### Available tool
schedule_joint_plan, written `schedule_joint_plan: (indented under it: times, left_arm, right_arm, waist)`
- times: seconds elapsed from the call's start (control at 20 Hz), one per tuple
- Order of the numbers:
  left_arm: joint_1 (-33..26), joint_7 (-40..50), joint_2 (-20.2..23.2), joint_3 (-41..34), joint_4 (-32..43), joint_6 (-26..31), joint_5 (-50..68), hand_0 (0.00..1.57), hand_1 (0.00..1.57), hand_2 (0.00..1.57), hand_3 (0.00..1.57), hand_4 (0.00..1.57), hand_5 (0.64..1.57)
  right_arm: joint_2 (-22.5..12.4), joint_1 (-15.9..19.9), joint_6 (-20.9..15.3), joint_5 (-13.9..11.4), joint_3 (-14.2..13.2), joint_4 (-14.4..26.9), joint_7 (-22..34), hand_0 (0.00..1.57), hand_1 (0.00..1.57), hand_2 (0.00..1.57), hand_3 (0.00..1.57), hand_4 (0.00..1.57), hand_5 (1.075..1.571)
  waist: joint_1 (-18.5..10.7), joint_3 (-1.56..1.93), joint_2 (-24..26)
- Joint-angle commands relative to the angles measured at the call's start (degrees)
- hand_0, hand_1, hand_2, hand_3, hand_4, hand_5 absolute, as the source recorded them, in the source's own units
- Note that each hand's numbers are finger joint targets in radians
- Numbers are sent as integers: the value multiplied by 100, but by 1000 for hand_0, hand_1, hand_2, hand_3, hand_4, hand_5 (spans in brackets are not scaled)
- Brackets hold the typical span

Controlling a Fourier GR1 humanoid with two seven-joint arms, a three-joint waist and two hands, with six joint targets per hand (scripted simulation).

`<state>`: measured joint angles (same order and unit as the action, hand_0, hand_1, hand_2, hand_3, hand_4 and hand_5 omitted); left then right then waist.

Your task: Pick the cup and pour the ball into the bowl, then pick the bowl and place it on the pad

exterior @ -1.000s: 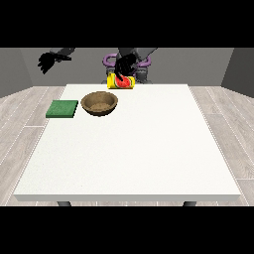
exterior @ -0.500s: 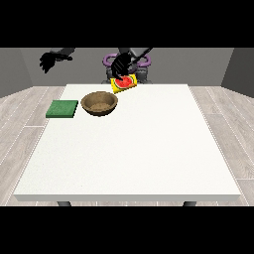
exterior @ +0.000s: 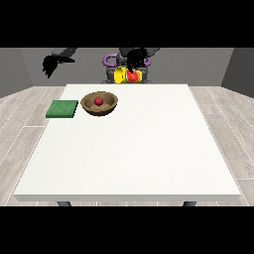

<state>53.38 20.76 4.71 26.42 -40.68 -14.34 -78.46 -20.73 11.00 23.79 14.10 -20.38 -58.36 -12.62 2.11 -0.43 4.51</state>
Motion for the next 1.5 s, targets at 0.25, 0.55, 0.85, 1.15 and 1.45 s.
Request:
schedule_joint_plan:
  times: [0.25,0.55,0.85,1.15,1.45]
  left_arm:
    - [-1389,-673,-461,-2144,-1322,-1436,3785,0,0,0,0,419,1561]
    - [-2270,-2375,-468,-2132,-2364,-802,6289,0,0,0,0,0,1563]
    - [-3073,-3664,-410,-2190,-2473,279,7080,0,0,0,0,0,1564]
    - [-2942,-3705,75,-2562,-2711,786,7300,0,0,0,0,0,1564]
    - [-2921,-3219,181,-2644,-3041,873,7285,0,0,0,0,0,1566]
  right_arm:
    - [314,185,-187,15,101,-236,-87,0,0,0,0,354,1567]
    - [688,451,-1018,-297,205,-334,-65,0,0,0,0,252,1571]
    - [1412,487,-1852,-487,373,-365,-122,0,0,0,0,319,1570]
    - [1062,987,-1676,-368,115,759,-777,0,0,0,0,285,1567]
    - [1252,1246,-2017,-539,247,1622,-1251,0,0,0,0,189,1563]
  waist:
    - [-70,-112,-804]
    - [-482,-17,-1075]
    - [-861,34,-1128]
    - [-852,45,-1376]
    - [-871,46,-1242]
